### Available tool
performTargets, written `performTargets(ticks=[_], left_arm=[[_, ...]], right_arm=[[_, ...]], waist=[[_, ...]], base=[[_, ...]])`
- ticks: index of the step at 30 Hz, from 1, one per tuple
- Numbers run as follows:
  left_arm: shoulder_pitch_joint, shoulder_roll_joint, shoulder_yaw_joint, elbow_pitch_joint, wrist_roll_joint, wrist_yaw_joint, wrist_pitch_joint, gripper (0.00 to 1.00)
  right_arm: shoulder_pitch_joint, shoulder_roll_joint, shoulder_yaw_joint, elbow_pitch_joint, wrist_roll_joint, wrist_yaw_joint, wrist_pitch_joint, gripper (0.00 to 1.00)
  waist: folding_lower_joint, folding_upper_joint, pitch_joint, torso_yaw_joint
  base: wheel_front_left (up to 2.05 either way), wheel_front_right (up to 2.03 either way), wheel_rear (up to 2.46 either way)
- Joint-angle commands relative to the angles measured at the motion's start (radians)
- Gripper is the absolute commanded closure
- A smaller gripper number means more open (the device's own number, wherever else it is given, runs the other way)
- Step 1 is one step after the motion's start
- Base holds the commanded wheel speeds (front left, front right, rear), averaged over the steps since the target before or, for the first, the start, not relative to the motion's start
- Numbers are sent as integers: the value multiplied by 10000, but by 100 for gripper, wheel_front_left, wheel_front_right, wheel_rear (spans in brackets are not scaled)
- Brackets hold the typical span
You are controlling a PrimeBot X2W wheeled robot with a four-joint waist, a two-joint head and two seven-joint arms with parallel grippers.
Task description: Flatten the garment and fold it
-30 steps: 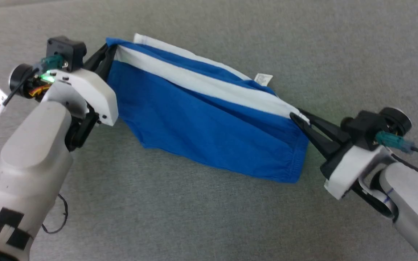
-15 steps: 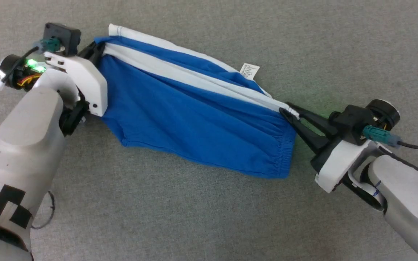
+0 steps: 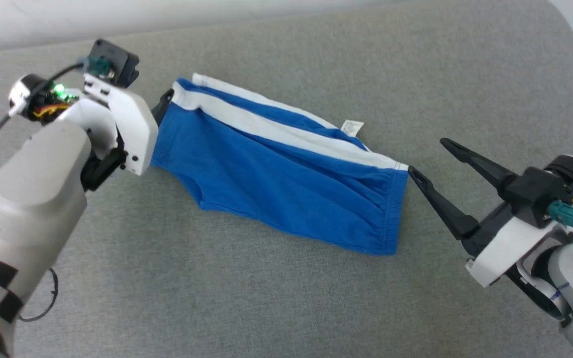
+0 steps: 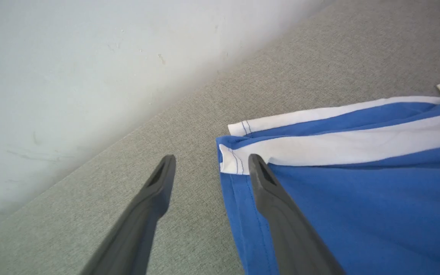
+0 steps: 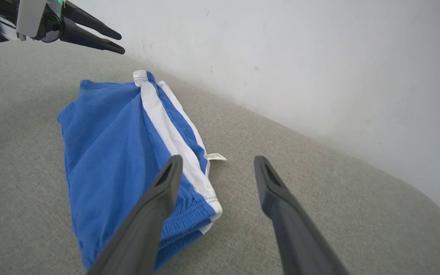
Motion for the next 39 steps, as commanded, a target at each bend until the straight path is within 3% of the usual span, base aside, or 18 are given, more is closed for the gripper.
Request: performTargets(ticks=[1, 9, 14, 23, 31, 32, 33, 39], left_arm=[[-183, 49, -82, -105, -125, -65, 164, 0], [-869, 689, -1143, -1387, -1754, -66, 3803, 0], [-1180, 896, -1693, -1784, -2445, -66, 5447, 0], [-904, 862, -2227, -971, -2624, -66, 6253, 0], [-388, 730, -2683, -654, -2638, -67, 6683, 0], [-362, 736, -2733, -737, -2659, -67, 6723, 39], [-352, 749, -2772, -810, -2680, -67, 6735, 97], [-478, 849, -2883, -1249, -2860, -67, 6397, 100]], right_arm=[[163, 42, -94, -113, -82, -21, 43, 0], [960, 404, -635, -977, -445, -21, 628, 0], [924, 583, -666, -1024, -505, -21, 692, 0], [448, 975, -226, -547, -436, -21, 480, 0], [-50, 1032, 10, -66, -284, -21, 277, 0], [-146, 994, 53, -42, -280, -21, 283, 0], [-250, 939, 92, -20, -277, -21, 308, 0], [-1105, 317, 582, -144, 181, -21, 1224, 0]], waist=[[1, -1, -458, 261], [1, -1, -565, 33], [1, -1, -328, -282], [1, -1, 201, -912], [1, -1, 311, -1024], [1, -1, 290, -1007], [1, -1, 253, -981], [1, -1, -130, -842]], base=[[0, 0, 0], [0, 0, 0], [0, 0, 0], [0, 0, 0], [0, 0, 0], [0, 0, 0], [0, 0, 0], [0, 0, 0]])
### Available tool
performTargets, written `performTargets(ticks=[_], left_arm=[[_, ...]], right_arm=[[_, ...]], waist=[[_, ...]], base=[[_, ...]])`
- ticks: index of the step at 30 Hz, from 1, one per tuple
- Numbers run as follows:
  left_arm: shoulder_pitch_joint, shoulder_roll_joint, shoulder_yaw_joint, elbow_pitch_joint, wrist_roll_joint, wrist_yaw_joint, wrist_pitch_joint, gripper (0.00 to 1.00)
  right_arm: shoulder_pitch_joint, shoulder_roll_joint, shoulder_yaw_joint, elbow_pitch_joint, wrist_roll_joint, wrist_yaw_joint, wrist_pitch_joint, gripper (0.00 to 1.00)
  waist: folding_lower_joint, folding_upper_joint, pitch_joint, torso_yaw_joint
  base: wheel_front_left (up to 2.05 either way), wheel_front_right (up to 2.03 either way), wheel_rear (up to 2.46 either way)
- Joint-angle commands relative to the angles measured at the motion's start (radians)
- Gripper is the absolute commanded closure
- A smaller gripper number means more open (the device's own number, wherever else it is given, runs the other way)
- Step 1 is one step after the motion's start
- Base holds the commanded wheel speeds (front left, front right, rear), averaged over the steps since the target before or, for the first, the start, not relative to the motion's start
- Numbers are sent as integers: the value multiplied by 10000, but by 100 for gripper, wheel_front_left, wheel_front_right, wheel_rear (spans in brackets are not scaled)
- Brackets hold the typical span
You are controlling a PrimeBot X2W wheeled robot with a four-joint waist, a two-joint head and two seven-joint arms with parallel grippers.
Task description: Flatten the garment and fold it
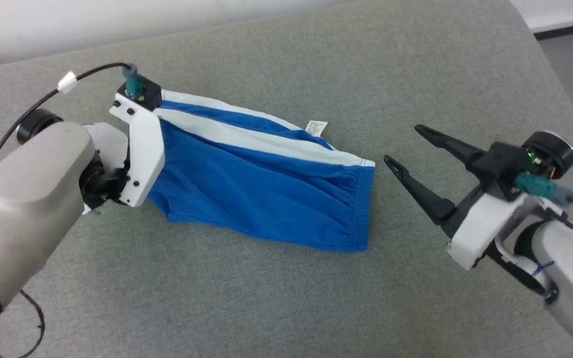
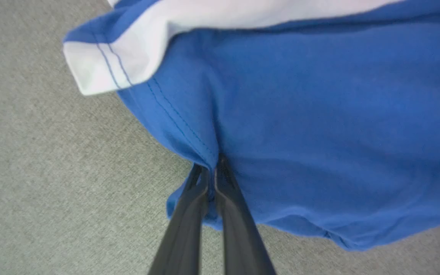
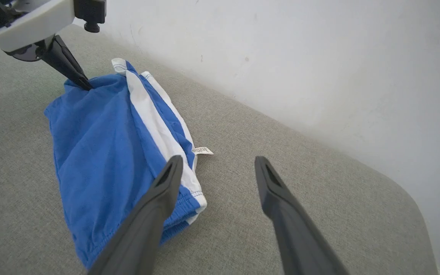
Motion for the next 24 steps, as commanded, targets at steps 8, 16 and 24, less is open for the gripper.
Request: performTargets(ticks=[8, 16, 24], left_arm=[[432, 75, -171, -358, -212, -67, -568, 100], [346, 72, -206, -392, -275, -67, -917, 100], [78, -80, -227, -358, -222, -67, -1137, 100]], right_arm=[[-1598, -1211, 2182, -626, 2740, -21, 3476, 0], [-2391, -409, 2972, 866, 4200, -21, 5615, 0], [-2055, 1300, 3363, 3504, 4265, -21, 5486, 0]], waist=[[-1, 0, -494, 208], [-1, 0, -334, 366], [-1, 0, 88, 680]], base=[[0, 0, 0], [0, 0, 0], [0, 0, 0]])
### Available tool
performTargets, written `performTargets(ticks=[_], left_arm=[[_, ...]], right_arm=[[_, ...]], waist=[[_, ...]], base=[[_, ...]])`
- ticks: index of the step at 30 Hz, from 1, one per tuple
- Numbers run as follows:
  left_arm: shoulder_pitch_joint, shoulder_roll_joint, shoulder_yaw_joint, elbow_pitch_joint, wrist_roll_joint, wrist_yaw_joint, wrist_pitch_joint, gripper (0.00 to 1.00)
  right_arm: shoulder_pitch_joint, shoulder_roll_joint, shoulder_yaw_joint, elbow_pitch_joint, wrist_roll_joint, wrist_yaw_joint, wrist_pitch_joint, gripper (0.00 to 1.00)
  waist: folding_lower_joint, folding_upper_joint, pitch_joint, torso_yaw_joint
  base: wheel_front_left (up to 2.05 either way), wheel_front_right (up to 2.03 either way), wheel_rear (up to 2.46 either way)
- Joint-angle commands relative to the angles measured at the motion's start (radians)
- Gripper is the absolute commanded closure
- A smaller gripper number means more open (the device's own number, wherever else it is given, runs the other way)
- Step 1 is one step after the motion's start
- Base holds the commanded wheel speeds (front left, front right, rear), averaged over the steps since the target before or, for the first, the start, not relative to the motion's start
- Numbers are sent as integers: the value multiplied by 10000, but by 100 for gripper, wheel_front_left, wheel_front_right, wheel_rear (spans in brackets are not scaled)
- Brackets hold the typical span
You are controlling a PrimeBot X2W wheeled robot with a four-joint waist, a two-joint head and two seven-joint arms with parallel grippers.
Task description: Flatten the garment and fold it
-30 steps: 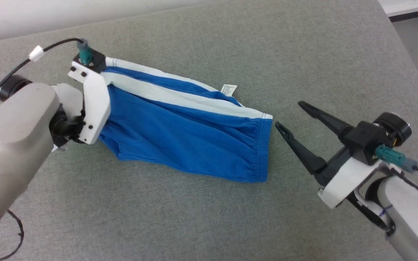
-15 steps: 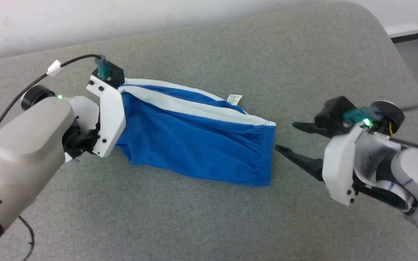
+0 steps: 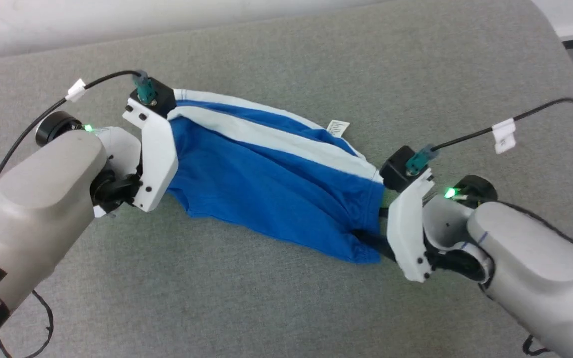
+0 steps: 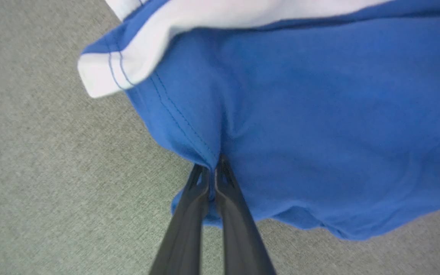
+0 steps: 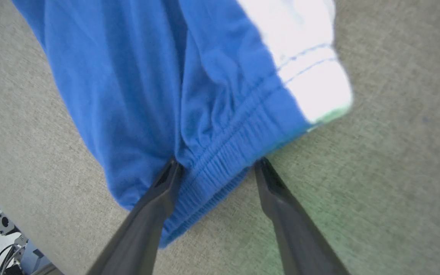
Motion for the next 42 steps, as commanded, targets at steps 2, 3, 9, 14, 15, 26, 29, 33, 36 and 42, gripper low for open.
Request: performTargets(ticks=[2, 3, 9, 14, 15, 26, 29, 33, 36, 42], left_arm=[[-118, -67, -52, 20, -19, -67, -80, 100], [-126, -91, -54, 35, -27, -67, -112, 100], [28, -71, -61, 163, -196, -67, -427, 100], [248, -20, -64, 115, -350, -67, -900, 100], [320, 3, -65, 42, -391, -67, -1017, 100], [1802, 1195, -74, -1926, -278, -67, -2459, 100], [2508, 1523, -43, -2610, -364, 151, -3026, 100], [3488, 1694, -1, -3432, -527, 724, -3721, 100], [4140, 1711, 16, -3814, -728, 1095, -4116, 100], [5050, 1558, 11, -3916, -963, 1480, -4692, 100]], right_arm=[[298, 302, 478, 490, -53, -9, -49, 0], [359, 345, 682, 638, -61, -9, -81, 0], [202, 99, 1132, 684, 321, -9, -1070, 100], [9, -355, 1086, 253, 611, -9, -2127, 100], [2, -503, 1059, 106, 678, -9, -2373, 100], [787, -2345, 928, -1650, 1160, -9, -3688, 100], [1175, -2723, 909, -1983, 1290, -9, -3643, 100], [1712, -3130, 847, -2242, 1535, -9, -3473, 100], [2041, -3291, 770, -2225, 1671, -9, -3336, 100], [2528, -3203, 622, -1647, 1944, -9, -3074, 100]], waist=[[-1, 0, 158, 191], [-1, 0, 172, 224], [-1, 0, 35, 248], [-1, 0, -312, 277], [-1, 0, -414, 303], [-1, 0, -1705, 850], [-1, 0, -1961, 1062], [-1, 0, -2187, 1405], [-1, 0, -2251, 1604], [-1, 0, -2105, 1822]], base=[[0, 0, 0], [0, 0, 0], [0, 0, 0], [0, 0, 0], [0, 0, 0], [0, 0, 0], [0, 0, 0], [0, 0, 0], [0, 0, 0], [0, 0, 0]])
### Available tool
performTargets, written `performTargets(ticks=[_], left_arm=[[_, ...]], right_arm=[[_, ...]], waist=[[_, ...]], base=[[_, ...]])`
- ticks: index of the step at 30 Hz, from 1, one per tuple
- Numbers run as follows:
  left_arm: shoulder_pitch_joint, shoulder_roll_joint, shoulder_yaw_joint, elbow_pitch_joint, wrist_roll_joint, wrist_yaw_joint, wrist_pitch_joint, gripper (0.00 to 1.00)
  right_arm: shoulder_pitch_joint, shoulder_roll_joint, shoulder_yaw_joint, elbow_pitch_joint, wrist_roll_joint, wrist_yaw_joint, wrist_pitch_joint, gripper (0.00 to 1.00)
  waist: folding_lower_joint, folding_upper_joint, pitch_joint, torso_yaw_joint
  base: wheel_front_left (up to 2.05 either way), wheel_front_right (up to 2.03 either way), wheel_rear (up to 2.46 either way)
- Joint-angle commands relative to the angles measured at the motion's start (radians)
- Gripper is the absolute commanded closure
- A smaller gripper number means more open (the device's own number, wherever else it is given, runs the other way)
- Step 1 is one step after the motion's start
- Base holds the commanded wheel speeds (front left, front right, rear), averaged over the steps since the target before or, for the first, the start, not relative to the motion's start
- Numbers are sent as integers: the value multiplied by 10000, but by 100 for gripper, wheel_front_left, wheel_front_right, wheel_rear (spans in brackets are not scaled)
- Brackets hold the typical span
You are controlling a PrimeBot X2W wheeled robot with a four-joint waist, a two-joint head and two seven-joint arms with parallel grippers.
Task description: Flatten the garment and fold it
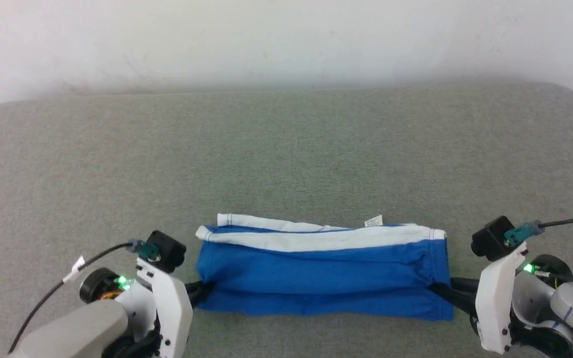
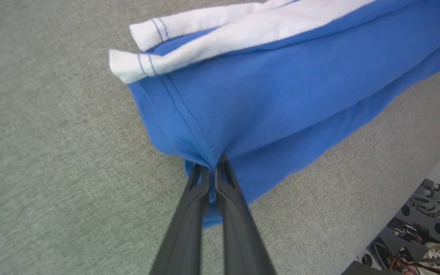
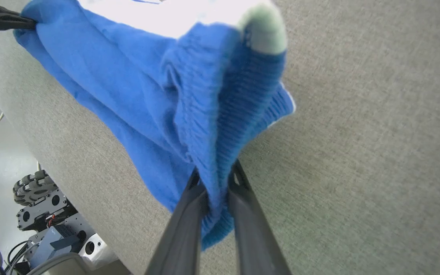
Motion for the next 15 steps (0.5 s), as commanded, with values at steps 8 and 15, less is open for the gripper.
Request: performTargets(ticks=[8, 15], left_arm=[[525, -796, 125, 988, -295, 79, -642, 100], [846, -1094, 357, 1478, -108, 326, -1783, 0]], right_arm=[[226, 1017, 111, 1518, -63, -9, 79, 100], [53, 1058, 12, 1681, -396, -9, -450, 0]], waist=[[2, 0, 398, 68], [2, 0, -128, 24]], base=[[0, 0, 0], [0, 0, 0]])
